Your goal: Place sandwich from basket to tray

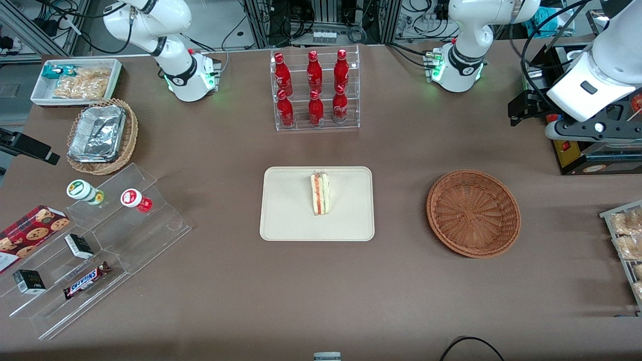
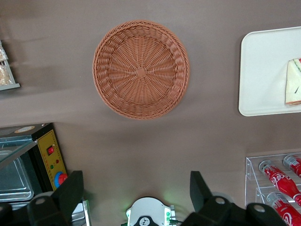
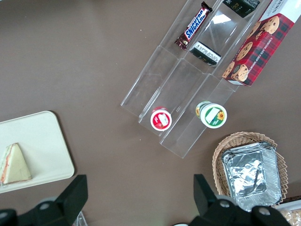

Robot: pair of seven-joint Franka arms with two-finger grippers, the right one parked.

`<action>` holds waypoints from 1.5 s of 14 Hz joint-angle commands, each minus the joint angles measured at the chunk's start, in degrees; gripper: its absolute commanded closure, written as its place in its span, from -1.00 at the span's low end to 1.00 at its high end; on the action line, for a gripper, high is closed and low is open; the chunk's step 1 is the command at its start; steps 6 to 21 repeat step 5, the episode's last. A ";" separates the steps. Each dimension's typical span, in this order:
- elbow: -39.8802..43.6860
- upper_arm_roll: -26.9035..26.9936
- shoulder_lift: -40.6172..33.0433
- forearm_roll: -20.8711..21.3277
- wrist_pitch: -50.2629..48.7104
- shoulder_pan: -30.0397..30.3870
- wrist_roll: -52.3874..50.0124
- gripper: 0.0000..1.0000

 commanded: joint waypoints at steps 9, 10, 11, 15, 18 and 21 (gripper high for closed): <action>-0.37 4.10 -0.56 -1.02 -1.40 -0.66 0.75 -1.00; -0.37 4.10 -0.56 -1.02 -1.40 -0.66 0.75 -1.00; -0.37 4.10 -0.56 -1.02 -1.40 -0.66 0.75 -1.00; -0.37 4.10 -0.56 -1.02 -1.40 -0.66 0.75 -1.00; -0.37 4.10 -0.56 -1.02 -1.40 -0.66 0.75 -1.00; -0.37 4.10 -0.56 -1.02 -1.40 -0.66 0.75 -1.00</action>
